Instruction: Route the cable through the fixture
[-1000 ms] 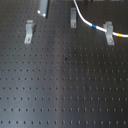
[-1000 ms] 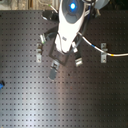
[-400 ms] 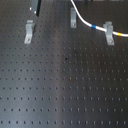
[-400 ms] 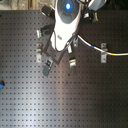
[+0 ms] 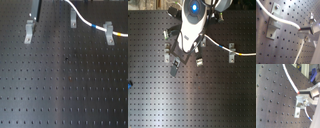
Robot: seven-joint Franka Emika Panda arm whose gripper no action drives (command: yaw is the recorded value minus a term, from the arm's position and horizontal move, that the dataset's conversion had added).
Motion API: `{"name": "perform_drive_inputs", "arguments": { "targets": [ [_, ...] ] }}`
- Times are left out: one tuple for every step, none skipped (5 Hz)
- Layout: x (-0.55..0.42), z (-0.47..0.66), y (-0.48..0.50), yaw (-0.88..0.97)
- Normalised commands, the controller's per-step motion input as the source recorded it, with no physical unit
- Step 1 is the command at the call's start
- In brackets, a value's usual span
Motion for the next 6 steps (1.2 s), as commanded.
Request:
{"name": "perform_drive_inputs", "arguments": {
  "targets": [
    [0.021,0.31,0.247,-0.38],
    [0.012,0.37,0.316,-0.5],
    [0.0,0.46,0.384,-0.57],
    [0.019,0.5,0.298,-0.6],
    [0.024,0.38,0.134,-0.61],
    [-0.075,0.0,0.004,-0.11]
  ]
}}
